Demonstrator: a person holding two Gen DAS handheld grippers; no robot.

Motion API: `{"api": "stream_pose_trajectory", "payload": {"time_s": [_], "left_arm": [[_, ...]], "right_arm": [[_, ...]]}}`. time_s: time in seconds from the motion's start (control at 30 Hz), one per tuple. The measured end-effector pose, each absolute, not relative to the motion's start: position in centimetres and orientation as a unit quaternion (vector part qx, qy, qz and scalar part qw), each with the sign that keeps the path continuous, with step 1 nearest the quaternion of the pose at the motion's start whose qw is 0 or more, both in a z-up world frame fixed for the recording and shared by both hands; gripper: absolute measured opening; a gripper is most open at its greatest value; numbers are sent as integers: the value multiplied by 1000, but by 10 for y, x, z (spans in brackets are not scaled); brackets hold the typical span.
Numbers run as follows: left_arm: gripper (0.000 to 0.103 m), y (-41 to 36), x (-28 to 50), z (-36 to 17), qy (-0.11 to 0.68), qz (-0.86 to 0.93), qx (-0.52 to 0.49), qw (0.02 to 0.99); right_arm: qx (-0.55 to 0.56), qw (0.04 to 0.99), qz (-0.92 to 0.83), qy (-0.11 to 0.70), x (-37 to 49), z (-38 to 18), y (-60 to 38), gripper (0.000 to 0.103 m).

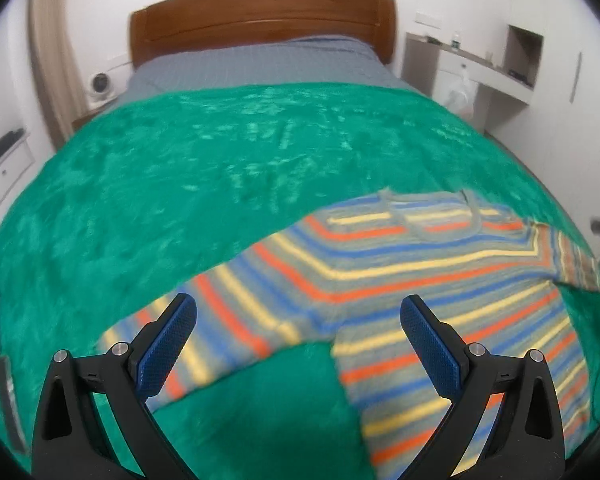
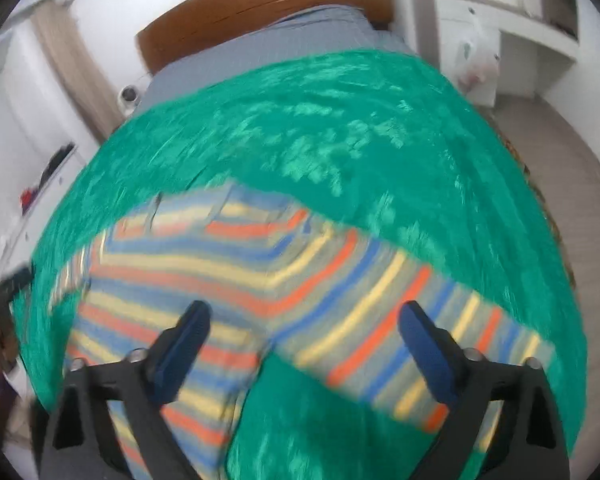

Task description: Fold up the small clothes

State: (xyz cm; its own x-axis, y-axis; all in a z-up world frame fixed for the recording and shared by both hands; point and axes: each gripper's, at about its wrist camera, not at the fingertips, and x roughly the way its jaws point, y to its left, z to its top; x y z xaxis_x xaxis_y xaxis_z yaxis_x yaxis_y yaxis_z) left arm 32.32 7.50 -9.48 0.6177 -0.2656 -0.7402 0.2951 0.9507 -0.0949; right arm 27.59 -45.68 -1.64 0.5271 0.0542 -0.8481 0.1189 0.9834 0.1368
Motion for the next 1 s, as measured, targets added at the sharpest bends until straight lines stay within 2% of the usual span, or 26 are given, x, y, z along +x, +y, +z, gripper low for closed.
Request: {"api": "stream_pose_trajectory", "payload": {"time_s": [0.17, 0.37, 0.47, 0.57, 0.6, 0.63, 0.67, 0.7, 0.73, 0.77, 0.83, 0.93, 0.97, 1.0], "left_arm": [[101, 36, 395, -125, 450, -174, 49, 874], [101, -12, 470, -156, 489, -166, 106, 850], [101, -23, 501, -178, 516, -167, 109, 833], [102, -31, 521, -206, 558, -166, 118, 805], [102, -32, 523, -211, 561, -172, 116, 801], [100, -32, 522, -210, 555, -176, 115, 805], [83, -33, 520, -207, 543, -181, 116, 812], [47, -35, 517, -202, 528, -192, 120, 818], [16, -39, 515, -198, 519, -201, 121, 822], [7, -43, 514, -195, 511, -198, 120, 828], [3, -50, 514, -197, 498, -151, 151, 841], [5, -46, 511, -205, 500, -114, 143, 846], [8, -41, 508, -202, 500, -110, 133, 848], [23, -35, 502, -197, 501, -107, 127, 849]], "right_arm": [[92, 867, 40, 489, 353, -22, -450, 91], [-16, 818, 105, 565, 448, -91, -378, 88], [-31, 802, 130, 582, 472, -113, -363, 80], [-53, 787, 131, 600, 491, -137, -352, 70], [-53, 781, 134, 608, 495, -144, -351, 61], [-63, 773, 138, 616, 497, -150, -347, 35], [-80, 773, 139, 614, 499, -151, -342, 14], [-108, 775, 133, 609, 499, -149, -335, 6], [-143, 781, 119, 596, 498, -144, -326, 6], [-182, 791, 104, 575, 499, -138, -316, 6], [-226, 807, 81, 539, 501, -131, -302, 6], [-234, 789, 48, 566, 505, -164, -303, 6], [-243, 794, 44, 556, 500, -167, -300, 6], [-234, 801, 43, 549, 495, -164, -301, 10]]}}
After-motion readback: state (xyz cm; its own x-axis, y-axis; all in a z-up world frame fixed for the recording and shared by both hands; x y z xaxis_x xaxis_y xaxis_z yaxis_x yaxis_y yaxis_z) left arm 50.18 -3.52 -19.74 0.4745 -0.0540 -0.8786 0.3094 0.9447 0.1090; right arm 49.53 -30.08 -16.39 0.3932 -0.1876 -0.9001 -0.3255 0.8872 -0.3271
